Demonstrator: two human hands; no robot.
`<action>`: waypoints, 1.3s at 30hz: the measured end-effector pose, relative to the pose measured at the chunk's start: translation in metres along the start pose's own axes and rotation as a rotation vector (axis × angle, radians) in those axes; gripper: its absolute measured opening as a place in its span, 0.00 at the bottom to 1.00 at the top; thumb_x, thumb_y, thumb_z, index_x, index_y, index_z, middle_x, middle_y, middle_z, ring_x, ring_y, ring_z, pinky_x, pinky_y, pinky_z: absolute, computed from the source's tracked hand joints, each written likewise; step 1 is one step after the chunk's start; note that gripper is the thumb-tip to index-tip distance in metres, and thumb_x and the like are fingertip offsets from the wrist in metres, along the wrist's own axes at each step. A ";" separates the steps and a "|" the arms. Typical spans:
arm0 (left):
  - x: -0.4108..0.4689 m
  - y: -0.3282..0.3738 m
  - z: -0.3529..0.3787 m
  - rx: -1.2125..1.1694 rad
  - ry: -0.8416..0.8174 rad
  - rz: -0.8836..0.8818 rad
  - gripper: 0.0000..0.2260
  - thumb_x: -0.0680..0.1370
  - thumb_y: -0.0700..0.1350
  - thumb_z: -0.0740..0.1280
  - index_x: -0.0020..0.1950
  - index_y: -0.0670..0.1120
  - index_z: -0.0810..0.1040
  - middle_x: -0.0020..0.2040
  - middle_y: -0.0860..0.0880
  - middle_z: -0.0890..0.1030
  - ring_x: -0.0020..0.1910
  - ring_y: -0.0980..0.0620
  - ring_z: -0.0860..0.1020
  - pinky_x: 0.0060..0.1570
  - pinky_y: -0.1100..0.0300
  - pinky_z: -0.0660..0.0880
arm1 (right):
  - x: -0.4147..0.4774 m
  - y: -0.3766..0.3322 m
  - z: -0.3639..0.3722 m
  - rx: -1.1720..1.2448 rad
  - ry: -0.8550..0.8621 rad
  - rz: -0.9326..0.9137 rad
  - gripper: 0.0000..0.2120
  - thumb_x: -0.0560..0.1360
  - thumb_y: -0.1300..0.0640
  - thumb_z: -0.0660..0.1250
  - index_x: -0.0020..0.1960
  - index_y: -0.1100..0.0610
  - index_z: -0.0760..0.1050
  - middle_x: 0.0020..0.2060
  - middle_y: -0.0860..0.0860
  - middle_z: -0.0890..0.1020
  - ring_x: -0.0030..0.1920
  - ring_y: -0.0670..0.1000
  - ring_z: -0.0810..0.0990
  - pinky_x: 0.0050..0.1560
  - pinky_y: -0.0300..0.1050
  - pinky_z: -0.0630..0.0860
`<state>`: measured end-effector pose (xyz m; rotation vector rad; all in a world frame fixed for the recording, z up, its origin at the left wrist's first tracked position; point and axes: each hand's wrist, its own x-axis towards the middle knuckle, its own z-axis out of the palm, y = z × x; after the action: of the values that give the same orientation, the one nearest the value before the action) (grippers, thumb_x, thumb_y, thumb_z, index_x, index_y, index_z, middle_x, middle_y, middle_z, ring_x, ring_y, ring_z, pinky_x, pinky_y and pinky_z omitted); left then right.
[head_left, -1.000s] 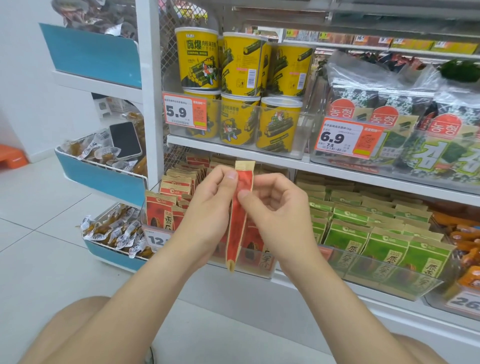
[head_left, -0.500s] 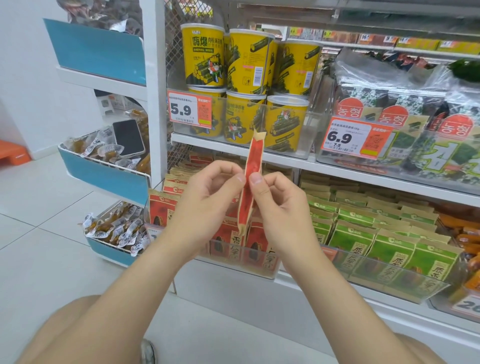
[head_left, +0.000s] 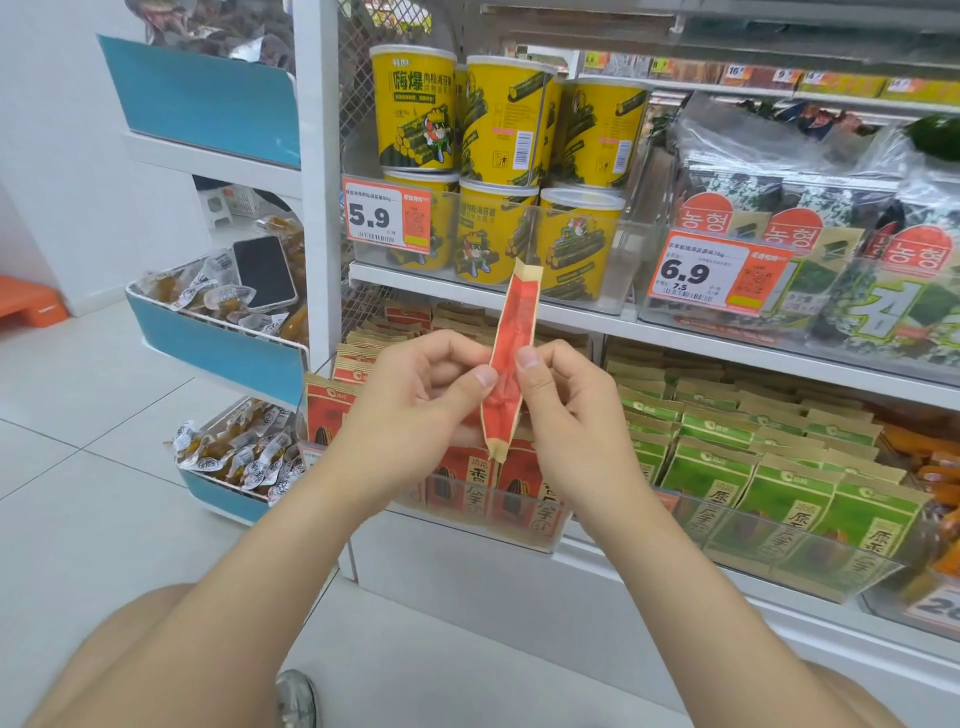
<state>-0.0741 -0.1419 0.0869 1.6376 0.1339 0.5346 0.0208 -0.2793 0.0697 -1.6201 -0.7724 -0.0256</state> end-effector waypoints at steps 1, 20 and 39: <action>0.000 0.000 0.000 -0.011 0.005 -0.009 0.06 0.85 0.36 0.68 0.59 0.37 0.82 0.48 0.41 0.89 0.47 0.44 0.89 0.41 0.52 0.86 | 0.000 -0.001 0.000 0.019 0.000 0.009 0.16 0.87 0.47 0.64 0.46 0.55 0.79 0.37 0.54 0.84 0.36 0.56 0.80 0.42 0.63 0.81; 0.006 0.000 -0.016 -0.128 -0.174 0.074 0.26 0.79 0.23 0.66 0.74 0.43 0.78 0.67 0.45 0.85 0.69 0.46 0.82 0.67 0.50 0.80 | 0.002 -0.005 -0.008 0.025 -0.125 0.023 0.12 0.81 0.44 0.67 0.47 0.50 0.83 0.44 0.59 0.85 0.42 0.75 0.80 0.43 0.77 0.79; 0.006 -0.003 -0.010 -0.135 -0.083 -0.120 0.16 0.86 0.34 0.64 0.71 0.48 0.79 0.63 0.48 0.87 0.62 0.45 0.86 0.58 0.43 0.85 | 0.010 0.017 -0.022 -0.041 -0.362 0.046 0.10 0.83 0.47 0.70 0.51 0.48 0.89 0.63 0.43 0.86 0.78 0.52 0.74 0.76 0.63 0.72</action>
<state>-0.0719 -0.1299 0.0859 1.5072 0.1310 0.3760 0.0459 -0.2944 0.0641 -1.7038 -1.0152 0.2932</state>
